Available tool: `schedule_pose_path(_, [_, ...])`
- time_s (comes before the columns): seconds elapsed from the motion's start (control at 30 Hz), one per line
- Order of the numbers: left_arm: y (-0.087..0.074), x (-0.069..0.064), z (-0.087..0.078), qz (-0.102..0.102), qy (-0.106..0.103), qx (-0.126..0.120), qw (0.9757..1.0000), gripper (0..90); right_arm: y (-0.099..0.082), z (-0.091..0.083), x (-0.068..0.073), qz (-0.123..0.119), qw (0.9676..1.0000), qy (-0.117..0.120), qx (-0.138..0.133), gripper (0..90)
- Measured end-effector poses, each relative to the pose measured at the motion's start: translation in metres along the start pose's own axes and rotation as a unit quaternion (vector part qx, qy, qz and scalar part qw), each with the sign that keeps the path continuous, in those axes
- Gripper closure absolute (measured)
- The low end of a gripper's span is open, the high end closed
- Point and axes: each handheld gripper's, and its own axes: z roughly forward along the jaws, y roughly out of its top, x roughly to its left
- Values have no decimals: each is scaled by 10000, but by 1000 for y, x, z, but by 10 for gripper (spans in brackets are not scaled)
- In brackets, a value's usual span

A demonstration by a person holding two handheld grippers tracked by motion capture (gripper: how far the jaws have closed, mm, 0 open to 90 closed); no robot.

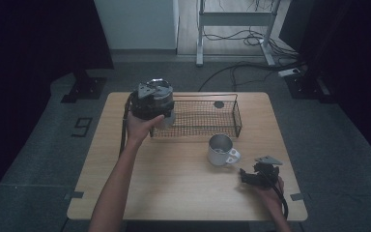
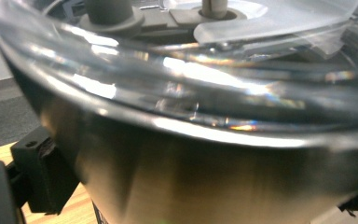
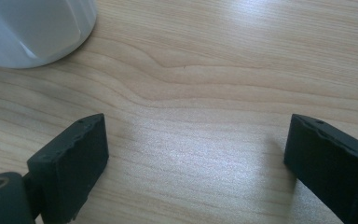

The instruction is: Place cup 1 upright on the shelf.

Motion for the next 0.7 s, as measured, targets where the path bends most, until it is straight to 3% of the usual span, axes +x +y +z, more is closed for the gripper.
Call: schedule_pose_path(0.7, [10,2,25,2,45,31,10000,42,0,0,0,-8,10000,9,0,65])
